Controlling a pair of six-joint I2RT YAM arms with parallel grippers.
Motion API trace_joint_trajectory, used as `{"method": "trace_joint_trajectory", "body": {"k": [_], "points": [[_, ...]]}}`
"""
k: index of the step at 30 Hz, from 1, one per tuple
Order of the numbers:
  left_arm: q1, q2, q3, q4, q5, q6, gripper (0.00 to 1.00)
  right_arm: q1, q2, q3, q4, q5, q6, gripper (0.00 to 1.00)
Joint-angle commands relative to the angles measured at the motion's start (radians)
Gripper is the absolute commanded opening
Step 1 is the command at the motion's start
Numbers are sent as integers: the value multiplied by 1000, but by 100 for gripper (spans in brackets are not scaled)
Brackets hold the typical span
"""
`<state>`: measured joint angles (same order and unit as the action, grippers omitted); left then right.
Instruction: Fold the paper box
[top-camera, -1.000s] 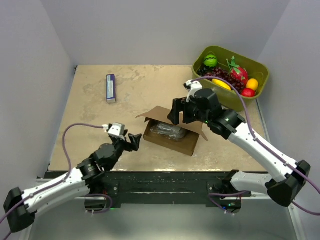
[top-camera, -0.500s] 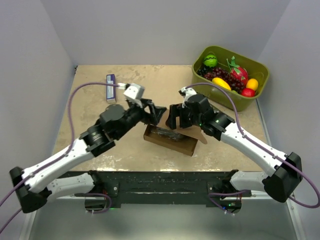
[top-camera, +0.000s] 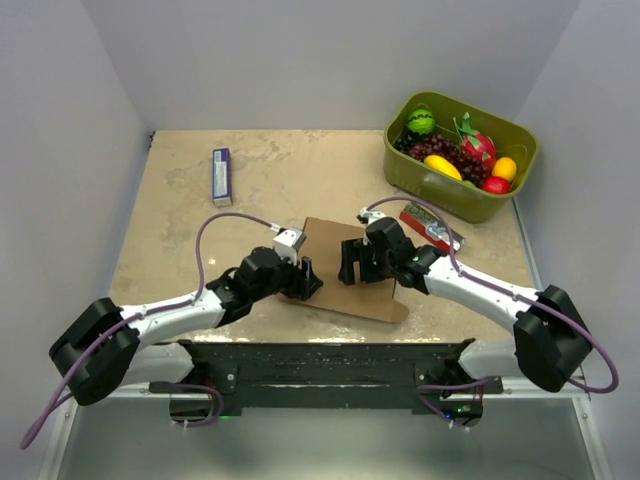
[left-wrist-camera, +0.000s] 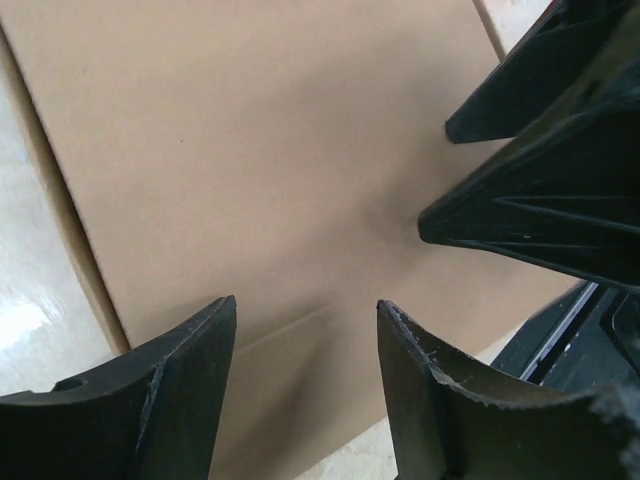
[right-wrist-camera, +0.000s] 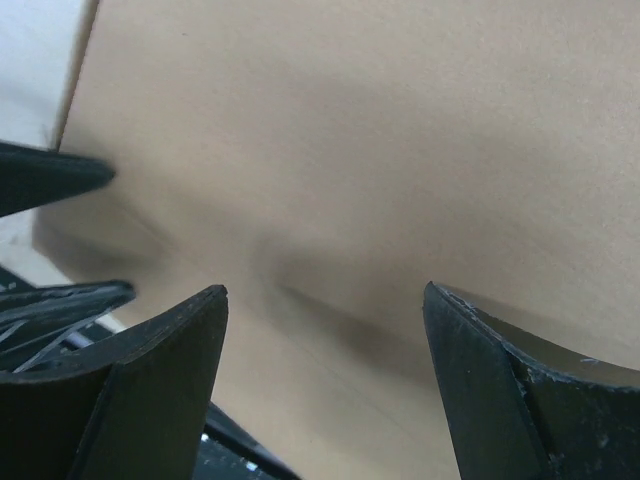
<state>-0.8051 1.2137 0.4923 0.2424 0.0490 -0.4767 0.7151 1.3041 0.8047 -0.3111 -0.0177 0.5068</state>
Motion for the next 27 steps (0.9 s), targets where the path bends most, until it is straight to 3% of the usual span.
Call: {"method": "trace_joint_trajectory", "body": {"k": [1, 11, 16, 23, 27], "points": [[3, 0, -51, 120, 25, -42, 62, 6, 30, -56, 53, 13, 41, 83], [7, -48, 129, 21, -26, 49, 65, 4, -22, 105, -80, 78, -17, 86], [61, -60, 108, 21, -26, 61, 74, -5, -16, 163, -176, 197, -40, 97], [231, -157, 34, 5, 77, 39, 85, -218, -60, 159, -182, 130, -126, 99], [267, -166, 8, 3, 110, 29, 89, -252, -14, 154, -148, 82, -147, 99]]}}
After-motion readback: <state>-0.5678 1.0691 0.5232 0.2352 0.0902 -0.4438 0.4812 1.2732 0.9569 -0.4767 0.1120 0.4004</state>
